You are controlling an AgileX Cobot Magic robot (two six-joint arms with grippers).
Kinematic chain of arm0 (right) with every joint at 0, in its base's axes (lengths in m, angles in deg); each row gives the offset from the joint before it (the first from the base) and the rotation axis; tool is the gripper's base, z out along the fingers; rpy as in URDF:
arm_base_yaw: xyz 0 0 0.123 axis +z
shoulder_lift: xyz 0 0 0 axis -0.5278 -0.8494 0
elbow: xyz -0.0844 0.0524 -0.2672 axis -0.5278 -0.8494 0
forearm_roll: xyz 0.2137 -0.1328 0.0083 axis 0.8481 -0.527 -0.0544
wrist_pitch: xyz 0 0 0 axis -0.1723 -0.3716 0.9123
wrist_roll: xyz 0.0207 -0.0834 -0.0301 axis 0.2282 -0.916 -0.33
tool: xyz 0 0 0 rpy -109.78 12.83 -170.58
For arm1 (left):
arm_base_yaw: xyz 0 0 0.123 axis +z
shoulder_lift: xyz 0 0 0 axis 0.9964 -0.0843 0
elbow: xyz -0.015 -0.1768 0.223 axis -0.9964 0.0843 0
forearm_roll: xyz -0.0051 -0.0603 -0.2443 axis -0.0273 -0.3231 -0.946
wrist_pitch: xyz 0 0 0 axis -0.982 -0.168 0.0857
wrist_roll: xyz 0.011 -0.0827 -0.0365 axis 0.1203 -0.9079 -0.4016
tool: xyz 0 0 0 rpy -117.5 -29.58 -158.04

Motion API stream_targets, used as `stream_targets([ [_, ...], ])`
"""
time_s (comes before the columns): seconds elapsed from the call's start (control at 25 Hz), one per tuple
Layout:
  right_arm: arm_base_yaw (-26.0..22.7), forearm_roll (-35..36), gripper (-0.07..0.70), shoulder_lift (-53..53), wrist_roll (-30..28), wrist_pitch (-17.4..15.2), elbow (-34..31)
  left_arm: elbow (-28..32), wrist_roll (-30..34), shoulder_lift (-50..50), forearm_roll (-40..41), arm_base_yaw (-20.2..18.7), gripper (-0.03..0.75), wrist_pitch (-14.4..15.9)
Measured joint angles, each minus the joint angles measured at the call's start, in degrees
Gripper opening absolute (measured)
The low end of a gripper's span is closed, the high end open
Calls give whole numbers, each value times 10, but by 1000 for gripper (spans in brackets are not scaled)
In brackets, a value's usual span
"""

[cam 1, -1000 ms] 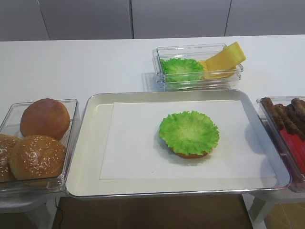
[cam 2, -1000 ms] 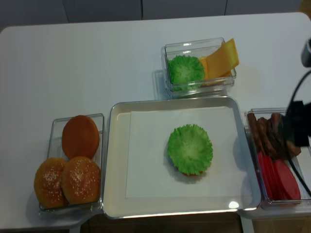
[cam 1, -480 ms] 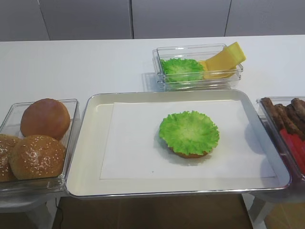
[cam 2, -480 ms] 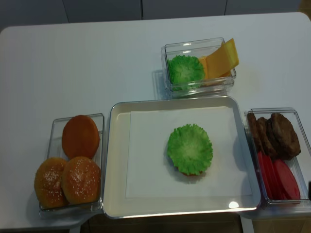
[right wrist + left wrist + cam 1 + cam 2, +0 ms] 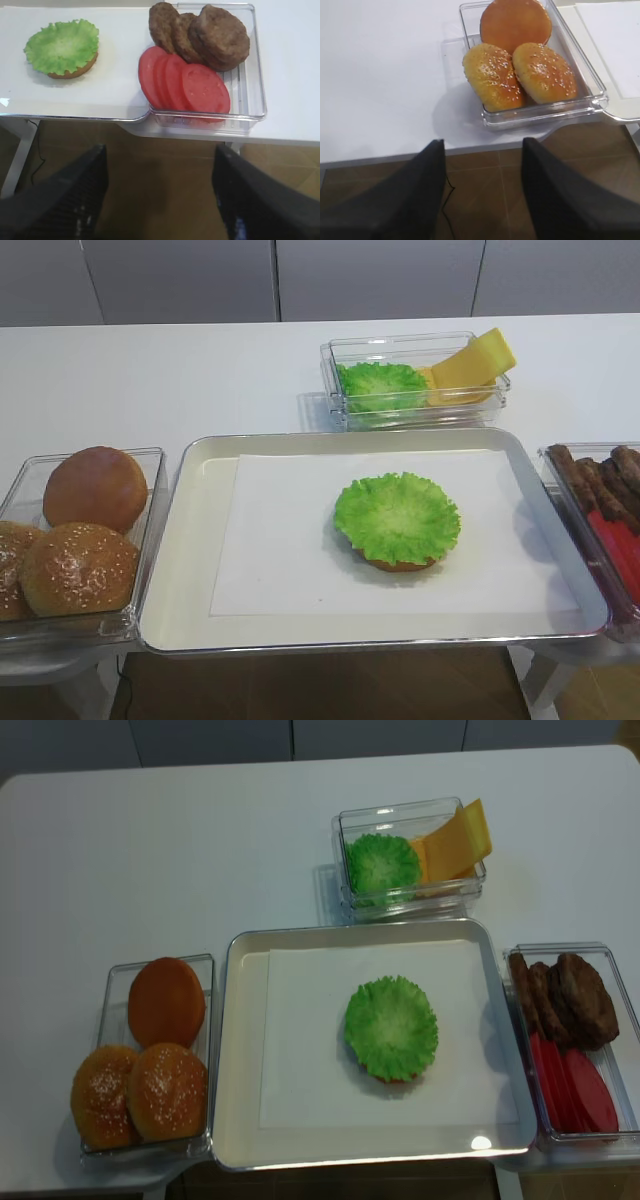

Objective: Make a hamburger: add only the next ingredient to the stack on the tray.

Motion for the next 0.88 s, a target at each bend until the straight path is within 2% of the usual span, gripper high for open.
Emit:
stream_targets([
  [0.36, 0, 10, 491, 85, 0, 1, -54, 0, 0, 0, 0, 0, 370, 0],
  [0.48, 0, 11, 491, 85, -13, 15, -71, 0, 0, 0, 0, 0, 370, 0],
  [0.68, 0, 5, 491, 86, -35, 56, -76, 0, 0, 0, 0, 0, 370, 0],
  [0.88, 0, -15, 491, 86, -45, 66, -87, 0, 0, 0, 0, 0, 370, 0],
])
